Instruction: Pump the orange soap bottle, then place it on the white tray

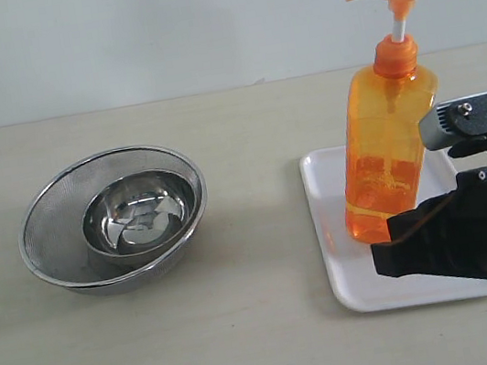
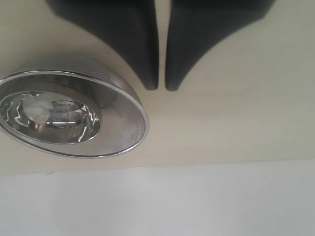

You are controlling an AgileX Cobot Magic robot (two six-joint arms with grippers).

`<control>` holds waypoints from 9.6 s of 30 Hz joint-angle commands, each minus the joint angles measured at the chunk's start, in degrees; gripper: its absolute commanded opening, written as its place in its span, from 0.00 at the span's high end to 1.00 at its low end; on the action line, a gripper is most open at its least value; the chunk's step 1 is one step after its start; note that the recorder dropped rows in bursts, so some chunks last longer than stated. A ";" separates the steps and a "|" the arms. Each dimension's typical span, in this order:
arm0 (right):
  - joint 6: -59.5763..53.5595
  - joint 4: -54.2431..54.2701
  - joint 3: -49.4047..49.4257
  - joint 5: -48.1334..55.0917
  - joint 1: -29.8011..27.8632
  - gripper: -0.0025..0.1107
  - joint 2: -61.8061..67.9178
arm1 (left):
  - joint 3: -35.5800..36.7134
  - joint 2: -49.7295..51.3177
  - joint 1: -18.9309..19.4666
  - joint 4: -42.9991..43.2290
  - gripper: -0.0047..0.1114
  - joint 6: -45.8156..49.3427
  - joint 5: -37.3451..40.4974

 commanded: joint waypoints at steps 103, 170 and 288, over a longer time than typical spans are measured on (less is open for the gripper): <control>5.86 -14.29 -2.47 -29.19 -0.16 0.41 -1.03 | 0.23 -0.13 1.19 -1.00 0.92 -0.35 1.01; 17.92 -23.54 -2.47 -54.18 -0.16 0.98 15.47 | 0.23 -0.13 1.19 -1.00 0.92 -0.35 1.01; 45.63 -75.49 -7.72 -35.60 -24.83 0.40 6.08 | 0.23 -0.13 1.19 -1.00 0.92 -0.35 1.01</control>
